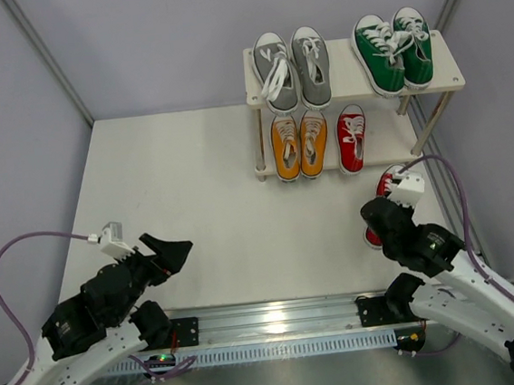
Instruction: Place and organize the shoes onto the shoe shelf
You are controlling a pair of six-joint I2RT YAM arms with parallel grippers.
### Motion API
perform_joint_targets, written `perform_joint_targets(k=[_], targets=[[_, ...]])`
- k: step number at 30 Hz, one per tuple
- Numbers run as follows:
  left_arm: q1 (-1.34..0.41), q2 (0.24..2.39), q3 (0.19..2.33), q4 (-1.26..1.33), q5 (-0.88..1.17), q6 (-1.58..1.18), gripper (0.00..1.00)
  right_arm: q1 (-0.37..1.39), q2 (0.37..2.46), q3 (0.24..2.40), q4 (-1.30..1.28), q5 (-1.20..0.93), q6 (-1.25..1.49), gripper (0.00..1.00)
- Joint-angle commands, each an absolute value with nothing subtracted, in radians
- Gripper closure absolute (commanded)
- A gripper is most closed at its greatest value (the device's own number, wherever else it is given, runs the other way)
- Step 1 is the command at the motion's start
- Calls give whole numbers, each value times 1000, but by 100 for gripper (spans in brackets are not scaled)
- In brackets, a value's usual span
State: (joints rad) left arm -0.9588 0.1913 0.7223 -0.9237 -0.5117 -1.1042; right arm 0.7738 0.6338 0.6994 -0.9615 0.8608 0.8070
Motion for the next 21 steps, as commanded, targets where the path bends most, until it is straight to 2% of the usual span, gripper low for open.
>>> perform_joint_targets(k=[1,2,5,9,11,15,21], targets=[[-953,221,700,-796,-489,-1055,12,581,635,736,-553,649,352,96],[-954,224,689,-782,-486,-1052,11,443,641,730,-508,561,301,96],[-954,239,667,-727,-479,-1042,12,240,681,729,-344,372,154,96],[-954,271,646,-655,-483,-1022,11,74,807,778,-258,128,29,96],[-953,296,635,-606,-486,-1012,9,42,886,801,-192,22,-30,96],[-953,339,612,-528,-499,-986,9,-15,986,839,-99,-57,-83,96],[-953,403,552,-390,-497,-956,7,-83,1116,857,82,-55,-129,96]])
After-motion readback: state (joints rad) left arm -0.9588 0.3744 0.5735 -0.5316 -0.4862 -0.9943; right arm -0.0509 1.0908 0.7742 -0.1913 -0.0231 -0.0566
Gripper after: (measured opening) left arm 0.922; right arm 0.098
